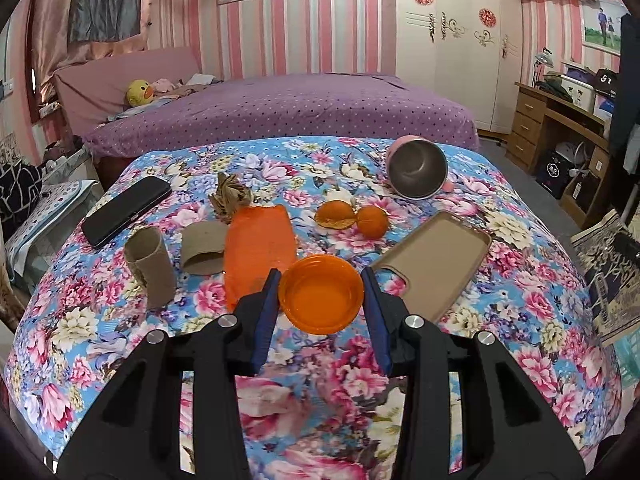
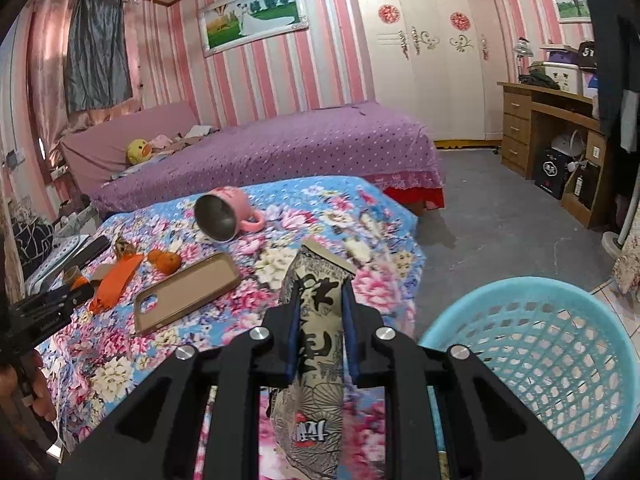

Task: Collect trash
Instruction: 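Carry the orange bowl and snack bag with both tools over the basket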

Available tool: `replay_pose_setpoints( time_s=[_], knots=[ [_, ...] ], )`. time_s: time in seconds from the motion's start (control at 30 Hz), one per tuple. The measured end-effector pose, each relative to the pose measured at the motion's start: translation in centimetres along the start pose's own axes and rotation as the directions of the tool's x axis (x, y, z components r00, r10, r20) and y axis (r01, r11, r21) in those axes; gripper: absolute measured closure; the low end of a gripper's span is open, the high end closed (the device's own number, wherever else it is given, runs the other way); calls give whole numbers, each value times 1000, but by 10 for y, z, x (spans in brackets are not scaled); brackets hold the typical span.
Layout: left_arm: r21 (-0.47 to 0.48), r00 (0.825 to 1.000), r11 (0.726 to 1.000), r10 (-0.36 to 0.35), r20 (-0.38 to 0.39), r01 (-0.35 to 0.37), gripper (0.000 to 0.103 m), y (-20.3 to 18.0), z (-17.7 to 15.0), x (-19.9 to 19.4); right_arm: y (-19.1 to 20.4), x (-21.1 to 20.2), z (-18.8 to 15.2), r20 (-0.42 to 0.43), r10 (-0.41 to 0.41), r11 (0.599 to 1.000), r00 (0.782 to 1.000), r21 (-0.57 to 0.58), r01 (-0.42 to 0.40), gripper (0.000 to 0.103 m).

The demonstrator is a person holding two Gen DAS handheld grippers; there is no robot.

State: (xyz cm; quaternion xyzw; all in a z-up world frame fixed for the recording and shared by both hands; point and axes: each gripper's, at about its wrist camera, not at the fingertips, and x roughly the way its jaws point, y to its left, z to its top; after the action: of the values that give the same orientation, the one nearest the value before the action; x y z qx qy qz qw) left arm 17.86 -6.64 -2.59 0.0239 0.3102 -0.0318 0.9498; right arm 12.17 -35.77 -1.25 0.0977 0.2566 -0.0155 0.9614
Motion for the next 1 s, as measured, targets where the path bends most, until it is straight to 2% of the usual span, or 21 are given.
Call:
replay_pose_setpoints(
  time_s=[0.43, 0.6, 0.77, 1.0],
  knots=[
    [29, 1000, 999, -24, 13, 24, 64, -35, -1, -6, -82, -38, 1, 52, -103, 990, 993, 104, 97, 84],
    [60, 998, 997, -52, 19, 50, 64, -68, 4, -10, -117, -53, -1, 66, -144, 980, 987, 149, 133, 84],
    [74, 993, 991, -113, 31, 110, 64, -108, 6, -15, -140, -63, -6, 63, -193, 970, 979, 160, 182, 84],
    [136, 978, 970, -208, 17, 203, 64, -179, -3, -20, -173, -70, -18, 12, -276, 953, 961, 134, 272, 84]
  ],
)
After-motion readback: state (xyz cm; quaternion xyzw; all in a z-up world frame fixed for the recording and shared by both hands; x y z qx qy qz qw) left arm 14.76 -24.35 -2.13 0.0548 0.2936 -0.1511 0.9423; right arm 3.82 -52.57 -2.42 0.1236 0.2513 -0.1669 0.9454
